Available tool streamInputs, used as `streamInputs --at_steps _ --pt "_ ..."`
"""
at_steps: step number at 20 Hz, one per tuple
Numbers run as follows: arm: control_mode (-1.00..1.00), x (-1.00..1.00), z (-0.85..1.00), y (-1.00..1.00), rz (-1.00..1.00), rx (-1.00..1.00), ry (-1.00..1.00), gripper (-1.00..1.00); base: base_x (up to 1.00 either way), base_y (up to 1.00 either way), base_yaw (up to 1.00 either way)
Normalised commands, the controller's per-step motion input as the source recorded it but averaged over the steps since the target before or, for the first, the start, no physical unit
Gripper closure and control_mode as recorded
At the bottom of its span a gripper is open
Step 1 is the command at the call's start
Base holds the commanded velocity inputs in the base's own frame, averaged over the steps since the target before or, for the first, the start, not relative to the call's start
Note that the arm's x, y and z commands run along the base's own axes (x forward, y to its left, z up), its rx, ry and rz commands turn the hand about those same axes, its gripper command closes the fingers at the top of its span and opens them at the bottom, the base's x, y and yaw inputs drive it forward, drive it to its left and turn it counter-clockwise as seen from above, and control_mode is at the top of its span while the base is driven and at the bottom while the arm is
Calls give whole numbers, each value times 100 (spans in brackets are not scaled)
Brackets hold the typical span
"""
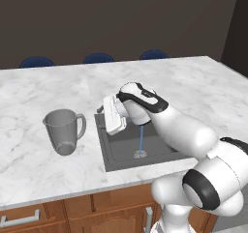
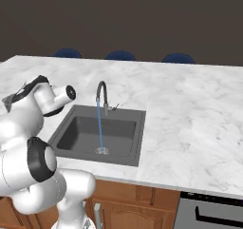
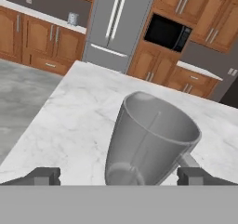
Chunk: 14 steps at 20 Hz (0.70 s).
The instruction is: Turn on the sink faucet and place the jug under the water for a few seconds to fill it up.
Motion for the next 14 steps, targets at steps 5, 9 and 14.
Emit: streamInputs --at_steps 5,9,14 --pt "-100 23 -25 2 2 0 0 -100 0 0 0" --pt "-100 16 -27 8 2 0 0 -100 0 0 0" --pt "-100 6 -20 15 3 -1 0 -100 0 0 0"
